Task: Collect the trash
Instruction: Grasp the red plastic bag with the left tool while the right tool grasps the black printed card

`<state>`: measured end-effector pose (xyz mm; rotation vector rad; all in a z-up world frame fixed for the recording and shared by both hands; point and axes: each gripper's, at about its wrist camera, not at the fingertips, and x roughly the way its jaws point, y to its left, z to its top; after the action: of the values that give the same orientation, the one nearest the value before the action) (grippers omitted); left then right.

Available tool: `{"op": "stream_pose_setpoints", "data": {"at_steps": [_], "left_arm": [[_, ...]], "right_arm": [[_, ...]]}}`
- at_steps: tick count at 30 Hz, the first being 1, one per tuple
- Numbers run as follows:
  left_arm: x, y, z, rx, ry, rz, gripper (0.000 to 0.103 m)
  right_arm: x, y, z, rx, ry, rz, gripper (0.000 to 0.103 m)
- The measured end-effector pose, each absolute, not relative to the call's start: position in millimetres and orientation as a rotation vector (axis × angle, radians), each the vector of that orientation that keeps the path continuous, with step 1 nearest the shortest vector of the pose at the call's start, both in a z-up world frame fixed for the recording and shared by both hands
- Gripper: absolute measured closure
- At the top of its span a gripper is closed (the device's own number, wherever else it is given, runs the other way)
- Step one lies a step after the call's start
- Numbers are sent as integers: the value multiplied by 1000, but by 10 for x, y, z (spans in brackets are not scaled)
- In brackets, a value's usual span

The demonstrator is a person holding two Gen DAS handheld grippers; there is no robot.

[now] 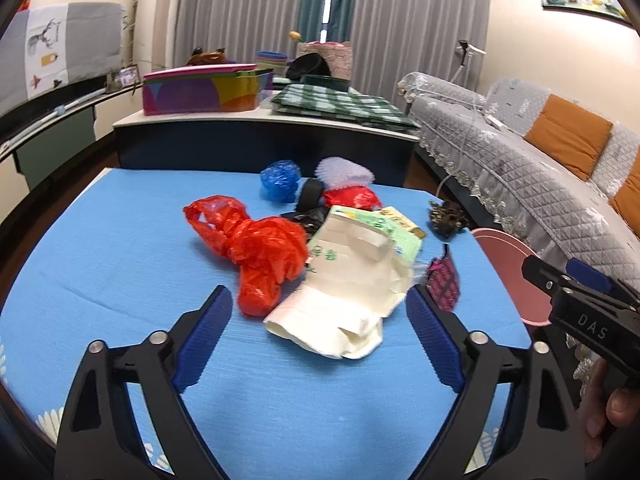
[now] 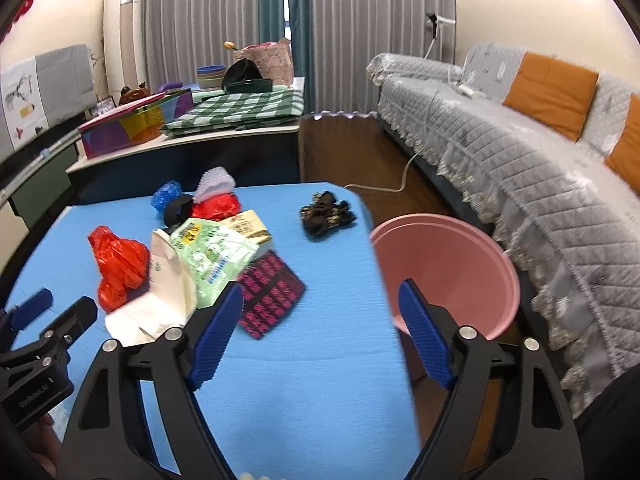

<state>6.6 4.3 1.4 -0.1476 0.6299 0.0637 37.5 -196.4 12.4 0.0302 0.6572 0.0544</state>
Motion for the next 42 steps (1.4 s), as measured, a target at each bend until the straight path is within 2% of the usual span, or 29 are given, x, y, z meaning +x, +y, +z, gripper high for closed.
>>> {"op": "stream_pose_setpoints", "data": {"at_steps": [4, 6, 12, 24, 29, 34, 42], "left_arm": [[167, 162, -44, -159, 637, 101, 33], [225, 199, -69, -157, 639, 114, 35], [388, 312, -130, -141, 642, 147, 36], [677, 451, -258, -161, 672, 161, 36], [789, 453, -309, -175, 692, 152, 43], [833, 447, -318, -182, 699, 140, 54], [833, 442, -293, -180, 715, 143, 71]], "right_arm": [[578, -1881, -19, 86, 702, 99, 25], [688, -1845, -107, 115, 736, 124, 24], [1007, -1784, -426, 190, 844, 128, 17], [1267, -1694, -689, 209, 927, 136, 14], [1291, -1671, -687, 195, 919, 140, 14], [1293, -1674, -673, 186, 912, 148, 24], [1215, -1695, -531, 168, 857, 158, 48]]}}
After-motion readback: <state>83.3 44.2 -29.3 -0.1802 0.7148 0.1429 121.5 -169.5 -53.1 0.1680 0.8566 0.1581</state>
